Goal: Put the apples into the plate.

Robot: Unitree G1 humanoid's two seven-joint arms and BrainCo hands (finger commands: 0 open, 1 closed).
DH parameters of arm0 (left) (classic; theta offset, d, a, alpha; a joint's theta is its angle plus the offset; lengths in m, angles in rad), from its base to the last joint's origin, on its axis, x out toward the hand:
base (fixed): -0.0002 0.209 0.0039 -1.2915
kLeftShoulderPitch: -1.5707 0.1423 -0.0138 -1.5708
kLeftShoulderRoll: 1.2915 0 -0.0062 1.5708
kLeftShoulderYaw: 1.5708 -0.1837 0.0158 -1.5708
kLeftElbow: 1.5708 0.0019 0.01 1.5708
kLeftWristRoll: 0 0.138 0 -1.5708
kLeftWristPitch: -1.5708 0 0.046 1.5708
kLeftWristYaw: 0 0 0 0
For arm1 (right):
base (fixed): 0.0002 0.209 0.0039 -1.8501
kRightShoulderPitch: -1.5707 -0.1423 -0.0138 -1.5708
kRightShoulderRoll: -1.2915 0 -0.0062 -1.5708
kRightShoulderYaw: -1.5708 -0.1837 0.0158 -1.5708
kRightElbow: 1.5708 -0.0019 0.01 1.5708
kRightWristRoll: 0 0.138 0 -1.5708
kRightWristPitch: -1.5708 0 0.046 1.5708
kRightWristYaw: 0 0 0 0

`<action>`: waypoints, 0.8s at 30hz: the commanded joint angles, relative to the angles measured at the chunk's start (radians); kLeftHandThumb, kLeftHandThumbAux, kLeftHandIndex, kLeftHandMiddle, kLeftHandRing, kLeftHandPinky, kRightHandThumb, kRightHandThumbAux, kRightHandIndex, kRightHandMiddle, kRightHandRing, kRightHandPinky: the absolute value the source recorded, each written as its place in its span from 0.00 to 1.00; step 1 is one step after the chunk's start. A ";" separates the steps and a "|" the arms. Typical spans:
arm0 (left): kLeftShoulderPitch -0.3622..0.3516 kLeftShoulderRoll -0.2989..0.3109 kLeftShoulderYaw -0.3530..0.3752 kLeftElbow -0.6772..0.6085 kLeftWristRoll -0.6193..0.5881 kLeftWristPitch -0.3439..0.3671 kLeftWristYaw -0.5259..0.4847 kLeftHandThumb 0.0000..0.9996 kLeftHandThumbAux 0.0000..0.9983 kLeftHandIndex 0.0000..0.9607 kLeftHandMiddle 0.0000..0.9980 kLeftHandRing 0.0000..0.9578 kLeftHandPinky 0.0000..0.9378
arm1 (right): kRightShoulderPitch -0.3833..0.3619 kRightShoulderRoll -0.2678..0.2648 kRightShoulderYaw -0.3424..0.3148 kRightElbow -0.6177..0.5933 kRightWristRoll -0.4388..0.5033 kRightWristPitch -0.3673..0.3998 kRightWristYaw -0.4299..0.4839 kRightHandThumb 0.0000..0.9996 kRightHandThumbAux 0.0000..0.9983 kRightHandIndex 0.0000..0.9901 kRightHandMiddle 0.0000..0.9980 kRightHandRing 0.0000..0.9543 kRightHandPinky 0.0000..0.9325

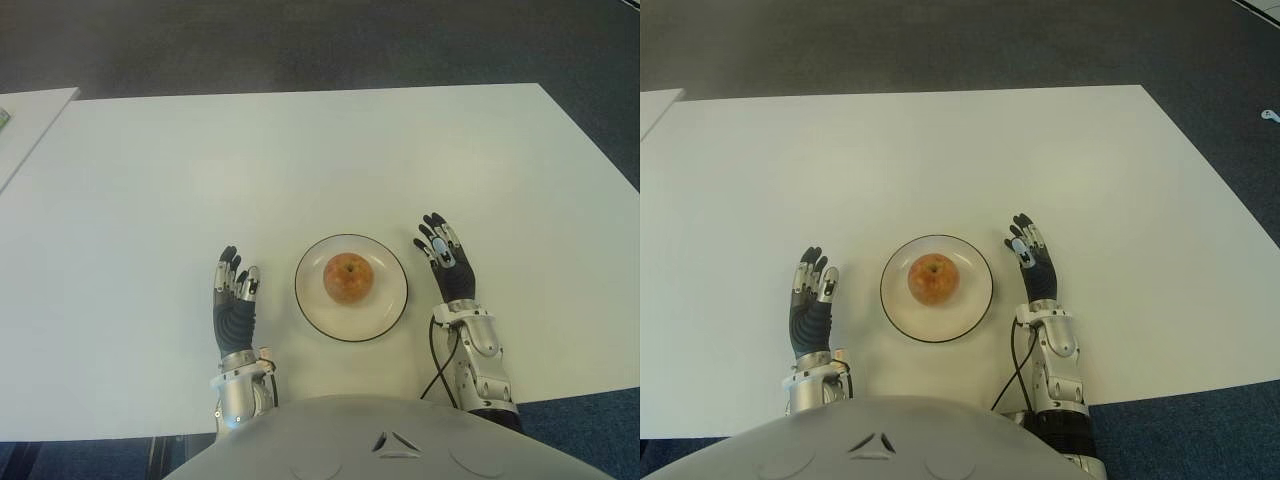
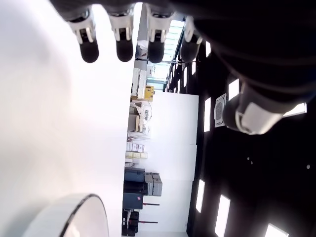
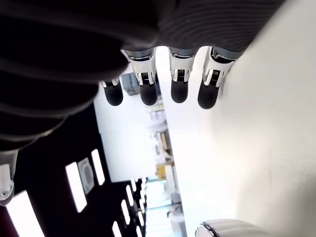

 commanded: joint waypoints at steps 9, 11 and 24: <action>0.047 -0.028 -0.018 -0.012 -0.024 0.008 -0.078 0.17 0.50 0.04 0.01 0.00 0.02 | 0.068 0.002 0.005 0.025 0.000 -0.001 0.031 0.09 0.48 0.03 0.03 0.00 0.02; 0.048 -0.016 -0.016 -0.012 -0.025 0.004 -0.095 0.17 0.50 0.04 0.02 0.00 0.03 | 0.075 0.007 0.002 0.026 -0.001 -0.025 0.033 0.09 0.48 0.03 0.04 0.00 0.02; 0.061 0.002 0.005 -0.026 -0.018 0.009 -0.156 0.16 0.52 0.05 0.02 0.01 0.03 | 0.140 0.021 0.001 -0.023 -0.008 -0.091 0.028 0.08 0.46 0.07 0.08 0.03 0.04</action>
